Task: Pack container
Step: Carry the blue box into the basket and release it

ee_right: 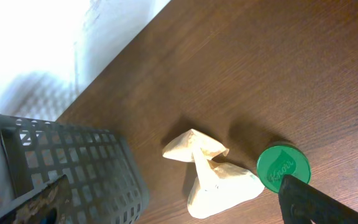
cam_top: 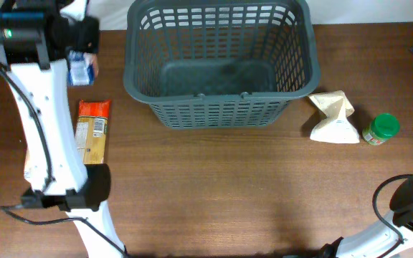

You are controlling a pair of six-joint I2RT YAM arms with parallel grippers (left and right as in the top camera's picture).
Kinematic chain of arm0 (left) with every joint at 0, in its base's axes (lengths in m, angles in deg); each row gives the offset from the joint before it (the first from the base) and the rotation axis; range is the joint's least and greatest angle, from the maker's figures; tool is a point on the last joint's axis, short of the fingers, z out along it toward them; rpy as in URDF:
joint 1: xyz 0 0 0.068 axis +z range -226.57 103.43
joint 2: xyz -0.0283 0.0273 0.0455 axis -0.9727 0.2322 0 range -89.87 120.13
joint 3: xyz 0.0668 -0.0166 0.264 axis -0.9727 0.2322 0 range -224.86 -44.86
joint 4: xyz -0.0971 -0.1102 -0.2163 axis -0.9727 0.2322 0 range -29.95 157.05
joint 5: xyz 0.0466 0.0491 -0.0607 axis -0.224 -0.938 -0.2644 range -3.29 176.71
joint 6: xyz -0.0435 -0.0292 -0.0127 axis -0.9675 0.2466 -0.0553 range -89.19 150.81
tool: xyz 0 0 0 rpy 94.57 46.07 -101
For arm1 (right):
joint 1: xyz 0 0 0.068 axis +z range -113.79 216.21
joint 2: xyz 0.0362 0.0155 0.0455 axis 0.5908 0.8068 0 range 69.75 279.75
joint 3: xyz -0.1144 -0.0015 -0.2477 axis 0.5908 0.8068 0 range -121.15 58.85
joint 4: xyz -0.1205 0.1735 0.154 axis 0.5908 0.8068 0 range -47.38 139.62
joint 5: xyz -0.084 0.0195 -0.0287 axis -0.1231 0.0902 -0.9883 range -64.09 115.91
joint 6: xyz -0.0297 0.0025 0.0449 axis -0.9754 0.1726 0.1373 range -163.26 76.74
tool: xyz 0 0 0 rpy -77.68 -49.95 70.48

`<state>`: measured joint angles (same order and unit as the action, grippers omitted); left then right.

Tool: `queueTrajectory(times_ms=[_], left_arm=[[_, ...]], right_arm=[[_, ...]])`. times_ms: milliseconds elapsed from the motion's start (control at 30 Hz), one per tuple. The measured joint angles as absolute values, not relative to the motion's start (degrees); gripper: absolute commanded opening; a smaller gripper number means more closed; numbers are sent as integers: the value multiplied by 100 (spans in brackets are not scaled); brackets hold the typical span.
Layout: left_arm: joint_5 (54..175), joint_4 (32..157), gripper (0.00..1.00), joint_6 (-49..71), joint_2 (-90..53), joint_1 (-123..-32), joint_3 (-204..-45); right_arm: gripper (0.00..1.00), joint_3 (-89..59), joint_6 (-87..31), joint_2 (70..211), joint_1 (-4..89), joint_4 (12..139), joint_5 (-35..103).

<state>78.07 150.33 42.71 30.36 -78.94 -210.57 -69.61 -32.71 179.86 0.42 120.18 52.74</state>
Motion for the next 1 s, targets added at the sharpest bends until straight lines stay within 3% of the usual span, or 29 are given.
queueTrajectory(times_ms=[133,367,700,733,767,833,1000], left_arm=[[7769,14623,2,5477,3001,-8924,-21815],[7789,14037,2,8194,3484,-10659,-21800],[7039,13851,2,9256,6362,-10486,-21358],[7009,13805,17,9269,6472,-10436,-21229],[6983,13774,39,9276,6522,-10408,-21148],[6880,13724,99,9289,6529,-10384,-21006],[6803,13639,99,8810,6371,-10382,-20945]], right_arm=[[98,-6961,-3273,17986,42,12016,5272],[99,-6961,-3273,17986,42,12016,5272],[99,-6961,-3273,17986,42,12016,5272],[99,-6961,-3273,17986,42,12018,5272],[99,-6961,-3276,17986,42,12016,5274],[99,-6961,-3276,17986,42,12016,5272],[99,-6961,-3278,17986,42,12016,5274]])
